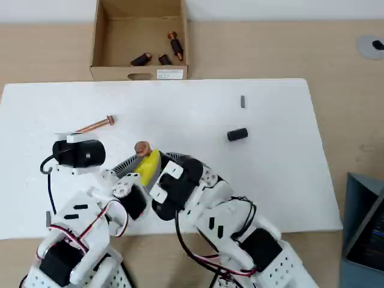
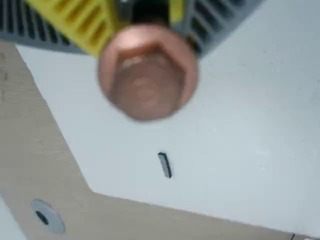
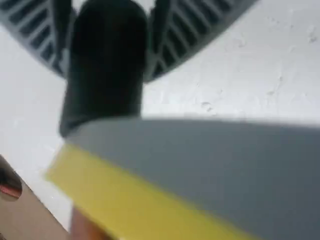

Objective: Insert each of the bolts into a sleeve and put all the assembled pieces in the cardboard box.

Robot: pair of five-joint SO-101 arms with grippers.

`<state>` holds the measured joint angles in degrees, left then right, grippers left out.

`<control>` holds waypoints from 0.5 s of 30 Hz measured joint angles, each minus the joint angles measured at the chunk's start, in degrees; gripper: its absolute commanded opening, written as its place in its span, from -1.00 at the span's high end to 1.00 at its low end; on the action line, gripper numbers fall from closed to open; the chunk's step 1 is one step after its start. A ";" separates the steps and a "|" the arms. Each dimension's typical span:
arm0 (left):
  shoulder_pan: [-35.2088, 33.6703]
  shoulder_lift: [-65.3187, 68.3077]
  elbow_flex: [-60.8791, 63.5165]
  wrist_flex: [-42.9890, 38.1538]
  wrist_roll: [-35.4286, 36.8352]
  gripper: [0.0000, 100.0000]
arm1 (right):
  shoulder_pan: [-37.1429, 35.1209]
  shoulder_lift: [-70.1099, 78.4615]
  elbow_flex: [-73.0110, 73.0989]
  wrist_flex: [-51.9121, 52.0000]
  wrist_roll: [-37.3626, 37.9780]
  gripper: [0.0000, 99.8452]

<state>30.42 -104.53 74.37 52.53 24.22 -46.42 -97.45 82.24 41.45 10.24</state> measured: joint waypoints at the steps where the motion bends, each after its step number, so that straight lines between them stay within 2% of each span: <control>1: 0.00 0.00 0.09 0.00 0.00 0.83 | 0.00 0.00 0.00 0.00 0.00 0.98; 5: 0.00 0.00 0.00 1.05 -0.35 0.58 | 0.09 0.00 0.00 0.00 -0.09 0.98; 9: 0.35 0.09 1.05 6.68 -1.23 0.56 | 0.09 0.00 0.00 0.00 0.00 0.98; 15: -3.87 0.09 -0.88 10.20 -1.32 0.56 | -0.18 0.00 0.00 -0.09 0.00 0.98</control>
<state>26.55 -104.44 73.49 62.73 22.90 -46.59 -97.45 82.24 41.36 10.24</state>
